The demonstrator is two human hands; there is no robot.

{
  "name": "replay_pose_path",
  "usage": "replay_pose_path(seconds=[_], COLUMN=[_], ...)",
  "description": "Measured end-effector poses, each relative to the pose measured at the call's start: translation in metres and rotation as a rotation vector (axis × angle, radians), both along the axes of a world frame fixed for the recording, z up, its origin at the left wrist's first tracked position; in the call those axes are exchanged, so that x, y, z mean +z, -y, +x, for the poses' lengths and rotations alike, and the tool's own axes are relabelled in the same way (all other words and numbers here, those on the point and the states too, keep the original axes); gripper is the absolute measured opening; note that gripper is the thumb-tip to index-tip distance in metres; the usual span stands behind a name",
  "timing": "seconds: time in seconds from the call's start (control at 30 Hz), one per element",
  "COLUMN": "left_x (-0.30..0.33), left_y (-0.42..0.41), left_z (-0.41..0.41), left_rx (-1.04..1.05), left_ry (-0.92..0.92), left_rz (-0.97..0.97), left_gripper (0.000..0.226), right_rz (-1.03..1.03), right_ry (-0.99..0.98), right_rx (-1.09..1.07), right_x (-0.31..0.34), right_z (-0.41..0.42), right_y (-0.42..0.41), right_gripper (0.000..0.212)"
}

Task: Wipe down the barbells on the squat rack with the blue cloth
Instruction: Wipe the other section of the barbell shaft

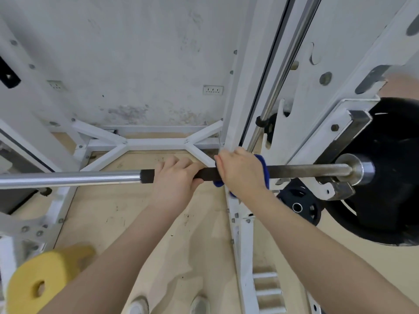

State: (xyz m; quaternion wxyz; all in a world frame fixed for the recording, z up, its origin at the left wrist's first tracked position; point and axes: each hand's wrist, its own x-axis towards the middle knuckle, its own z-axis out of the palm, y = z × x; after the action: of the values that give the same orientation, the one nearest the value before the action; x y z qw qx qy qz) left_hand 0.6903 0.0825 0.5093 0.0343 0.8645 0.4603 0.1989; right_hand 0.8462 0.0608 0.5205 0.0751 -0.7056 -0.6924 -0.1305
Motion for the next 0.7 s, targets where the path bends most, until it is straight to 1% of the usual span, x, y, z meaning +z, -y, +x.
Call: replay_pose_path(seconds=[0.03, 0.07, 0.1, 0.13, 0.17, 0.23, 0.3, 0.37, 0.47, 0.5, 0.57, 0.6, 0.63, 0.7], left_x=[0.001, 0.003, 0.005, 0.006, 0.006, 0.010, 0.013, 0.013, 0.018, 0.019, 0.021, 0.022, 0.022, 0.022], left_y=[-0.002, -0.002, -0.002, -0.002, -0.002, -0.004, -0.008, -0.017, -0.029, -0.033, -0.039, -0.042, -0.044, -0.047], left_z=[-0.001, -0.002, -0.004, -0.007, -0.011, -0.024, -0.041, -0.060, -0.082, -0.089, -0.102, -0.109, -0.116, -0.127], left_rx=[0.003, -0.003, -0.023, -0.046, -0.073, -0.136, -0.165, -0.083, 0.001, -0.015, -0.108, -0.143, -0.158, -0.153], left_ry=[-0.008, -0.013, -0.011, -0.002, 0.006, 0.007, 0.029, 0.038, 0.022, 0.010, -0.029, -0.052, -0.080, -0.106], left_rz=[-0.008, -0.034, -0.060, -0.070, -0.076, -0.101, -0.035, 0.000, -0.140, -0.187, -0.254, -0.270, -0.279, -0.259], left_gripper=[0.024, 0.023, 0.023, 0.023, 0.025, 0.031, 0.034, 0.035, 0.031, 0.033, 0.037, 0.040, 0.041, 0.038], right_rz=[-0.041, -0.080, -0.135, -0.142, -0.092, -0.013, 0.009, 0.003, 0.114, 0.106, 0.000, -0.046, -0.018, 0.125], right_ry=[0.051, 0.048, -0.032, -0.124, -0.170, -0.166, -0.128, -0.065, -0.130, -0.112, -0.038, -0.033, -0.058, -0.153], right_rx=[0.028, 0.014, -0.058, -0.137, -0.190, -0.262, -0.228, -0.171, -0.114, -0.103, -0.045, -0.077, -0.140, -0.293], right_x=[0.000, -0.001, 0.000, 0.001, -0.001, -0.005, -0.009, -0.008, -0.009, -0.009, -0.014, -0.016, -0.017, -0.017], right_z=[0.006, 0.017, 0.029, 0.040, 0.045, 0.034, 0.007, -0.030, -0.064, -0.069, -0.059, -0.049, -0.039, -0.039], right_y=[0.001, 0.004, 0.008, 0.013, 0.016, 0.014, 0.003, -0.004, -0.016, -0.017, -0.017, -0.015, -0.013, -0.010], right_gripper=[0.029, 0.021, 0.015, 0.013, 0.015, 0.020, 0.020, 0.019, 0.032, 0.033, 0.025, 0.025, 0.032, 0.051])
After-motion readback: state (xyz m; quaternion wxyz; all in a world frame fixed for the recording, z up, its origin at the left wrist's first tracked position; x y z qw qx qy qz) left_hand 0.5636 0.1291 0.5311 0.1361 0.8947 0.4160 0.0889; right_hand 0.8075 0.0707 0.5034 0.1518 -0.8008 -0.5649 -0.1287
